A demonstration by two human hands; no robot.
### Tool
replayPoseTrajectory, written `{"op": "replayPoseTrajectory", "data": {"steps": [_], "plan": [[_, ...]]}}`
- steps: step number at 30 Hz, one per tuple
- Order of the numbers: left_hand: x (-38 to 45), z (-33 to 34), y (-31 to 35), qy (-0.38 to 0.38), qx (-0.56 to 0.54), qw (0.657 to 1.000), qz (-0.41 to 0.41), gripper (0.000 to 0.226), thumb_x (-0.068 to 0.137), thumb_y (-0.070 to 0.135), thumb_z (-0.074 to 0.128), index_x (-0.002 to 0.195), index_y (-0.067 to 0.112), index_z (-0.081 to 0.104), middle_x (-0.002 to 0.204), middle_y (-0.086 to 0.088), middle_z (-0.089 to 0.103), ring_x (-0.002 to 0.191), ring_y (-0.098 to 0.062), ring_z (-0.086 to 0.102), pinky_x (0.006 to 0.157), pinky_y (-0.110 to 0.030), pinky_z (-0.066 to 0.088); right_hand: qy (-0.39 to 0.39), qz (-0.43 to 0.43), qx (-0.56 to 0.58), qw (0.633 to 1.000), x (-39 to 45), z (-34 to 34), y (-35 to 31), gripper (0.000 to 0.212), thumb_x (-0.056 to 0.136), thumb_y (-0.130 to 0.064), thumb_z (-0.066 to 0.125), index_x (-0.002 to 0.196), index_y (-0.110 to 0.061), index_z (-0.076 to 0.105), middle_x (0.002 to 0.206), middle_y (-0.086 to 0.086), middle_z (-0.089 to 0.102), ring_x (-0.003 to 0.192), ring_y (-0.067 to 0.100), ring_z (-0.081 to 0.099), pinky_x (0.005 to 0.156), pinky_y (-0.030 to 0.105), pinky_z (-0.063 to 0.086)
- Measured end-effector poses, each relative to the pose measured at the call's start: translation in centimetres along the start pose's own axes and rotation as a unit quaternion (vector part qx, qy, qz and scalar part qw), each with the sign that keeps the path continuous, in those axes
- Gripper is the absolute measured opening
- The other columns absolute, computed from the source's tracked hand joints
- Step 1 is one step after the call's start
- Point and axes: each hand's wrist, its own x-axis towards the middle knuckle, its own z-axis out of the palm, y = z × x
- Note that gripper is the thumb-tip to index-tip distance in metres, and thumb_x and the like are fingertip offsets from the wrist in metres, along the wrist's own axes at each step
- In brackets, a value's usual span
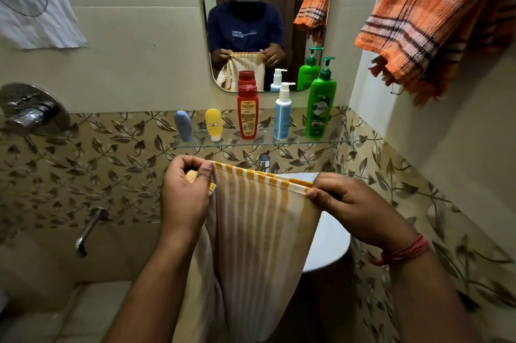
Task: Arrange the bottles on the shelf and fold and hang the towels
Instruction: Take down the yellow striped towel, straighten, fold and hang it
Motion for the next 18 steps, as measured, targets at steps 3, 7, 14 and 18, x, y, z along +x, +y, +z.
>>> {"op": "replayPoseTrajectory", "data": {"steps": [3, 7, 14, 18], "plan": [[0.1, -0.4, 0.0, 0.001, 0.008, 1.0, 0.001, 0.013, 0.097, 0.014, 0.062, 0.087, 0.022, 0.06, 0.091, 0.005, 0.066, 0.087, -0.008, 0.062, 0.077, -0.023, 0.049, 0.036, -0.005, 0.04, 0.999, -0.1, -0.4, -0.8, 0.027, 0.094, -0.046, 0.055, 0.076, -0.028, 0.062, 0.075, -0.006, 0.057, 0.072, 0.014, 0.056, 0.062, 0.03, 0.043], [0.4, -0.7, 0.0, 0.013, 0.021, 1.0, -0.001, 0.012, 0.097, 0.017, 0.062, 0.088, 0.023, 0.059, 0.094, 0.001, 0.066, 0.091, -0.013, 0.063, 0.079, -0.028, 0.051, 0.064, 0.011, 0.111, 0.992, 0.0, -0.6, -1.4, 0.008, 0.089, -0.032, 0.069, 0.085, -0.024, 0.068, 0.078, -0.002, 0.064, 0.075, 0.016, 0.062, 0.066, 0.039, 0.052], [-0.5, -0.6, 0.5, 0.007, 0.021, 1.0, -0.009, 0.007, 0.098, 0.017, 0.061, 0.091, 0.019, 0.06, 0.095, 0.0, 0.066, 0.09, -0.009, 0.062, 0.076, -0.023, 0.048, 0.123, 0.022, 0.157, 0.98, -0.4, -0.5, -1.1, 0.014, 0.088, -0.016, 0.071, 0.101, -0.022, 0.071, 0.088, 0.01, 0.066, 0.084, 0.029, 0.064, 0.076, 0.057, 0.054], [-0.8, -0.3, 0.7, 0.001, 0.012, 1.0, -0.016, 0.008, 0.098, 0.018, 0.061, 0.091, 0.02, 0.06, 0.095, 0.002, 0.066, 0.091, -0.009, 0.063, 0.076, -0.023, 0.048, 0.093, 0.027, 0.169, 0.981, -0.8, -0.9, -1.4, 0.02, 0.084, -0.042, 0.072, 0.098, -0.027, 0.069, 0.088, 0.003, 0.066, 0.085, 0.025, 0.065, 0.075, 0.053, 0.056]]}}
